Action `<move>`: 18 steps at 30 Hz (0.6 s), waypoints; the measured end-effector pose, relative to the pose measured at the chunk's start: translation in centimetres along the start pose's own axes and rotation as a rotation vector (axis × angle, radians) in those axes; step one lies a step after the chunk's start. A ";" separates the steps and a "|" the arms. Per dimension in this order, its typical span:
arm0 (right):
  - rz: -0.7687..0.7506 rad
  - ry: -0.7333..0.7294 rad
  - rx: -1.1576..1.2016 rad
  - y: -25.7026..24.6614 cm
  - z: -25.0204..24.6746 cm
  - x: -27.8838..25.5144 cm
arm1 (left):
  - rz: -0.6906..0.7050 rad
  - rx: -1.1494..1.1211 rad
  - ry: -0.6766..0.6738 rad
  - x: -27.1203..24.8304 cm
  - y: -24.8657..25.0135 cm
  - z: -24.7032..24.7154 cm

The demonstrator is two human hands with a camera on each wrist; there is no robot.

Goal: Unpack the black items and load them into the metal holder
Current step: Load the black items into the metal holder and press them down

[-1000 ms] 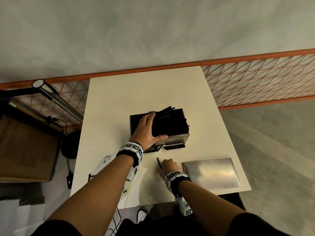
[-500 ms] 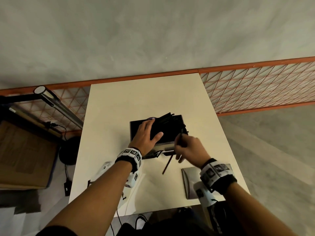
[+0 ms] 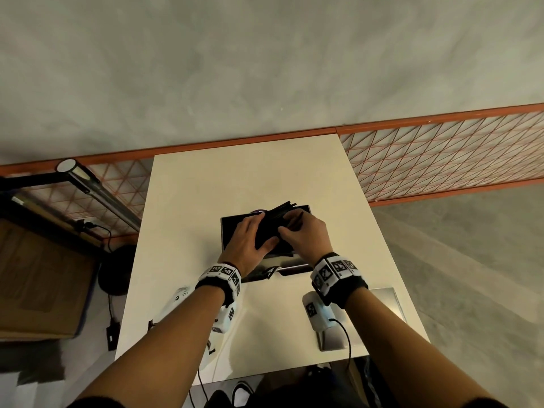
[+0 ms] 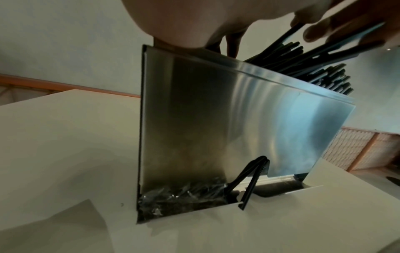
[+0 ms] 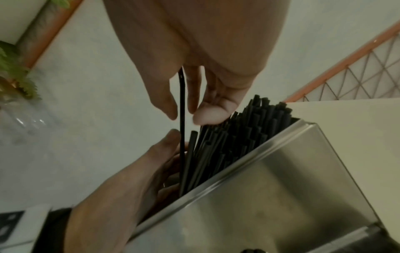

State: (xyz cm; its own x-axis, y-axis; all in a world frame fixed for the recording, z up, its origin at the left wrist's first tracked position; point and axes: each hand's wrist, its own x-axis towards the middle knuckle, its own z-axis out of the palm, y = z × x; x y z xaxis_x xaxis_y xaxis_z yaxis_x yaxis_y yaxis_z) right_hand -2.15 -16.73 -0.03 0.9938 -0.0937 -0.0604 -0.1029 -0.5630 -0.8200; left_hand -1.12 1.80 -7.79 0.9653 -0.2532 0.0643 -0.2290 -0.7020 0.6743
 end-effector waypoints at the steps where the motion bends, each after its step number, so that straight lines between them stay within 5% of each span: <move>1: -0.026 0.059 -0.025 0.2 -0.1 0.2 | 0.008 0.005 -0.004 0.0 -0.1 0.0; 4: -0.121 0.124 -0.094 1.2 -0.2 0.5 | 0.032 0.017 -0.020 0.0 -0.1 0.3; 8: -0.289 -0.144 -0.471 2.2 1.3 -0.1 | 0.068 0.051 -0.031 0.1 -0.2 0.6; 14: -0.272 0.039 -0.279 2.0 1.4 -0.1 | 0.054 0.142 -0.012 0.0 0.0 0.7; 18: -0.222 -0.221 -0.295 2.1 1.2 0.2 | 0.009 0.153 0.005 0.4 -0.2 0.9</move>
State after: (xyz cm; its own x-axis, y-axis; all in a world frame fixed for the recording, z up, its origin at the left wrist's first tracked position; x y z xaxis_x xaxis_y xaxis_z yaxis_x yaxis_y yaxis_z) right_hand -2.12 -16.96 -2.48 0.9752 0.2162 -0.0474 0.1386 -0.7634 -0.6309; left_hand -0.82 1.24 -8.50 0.9637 -0.2567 0.0739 -0.2538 -0.7933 0.5535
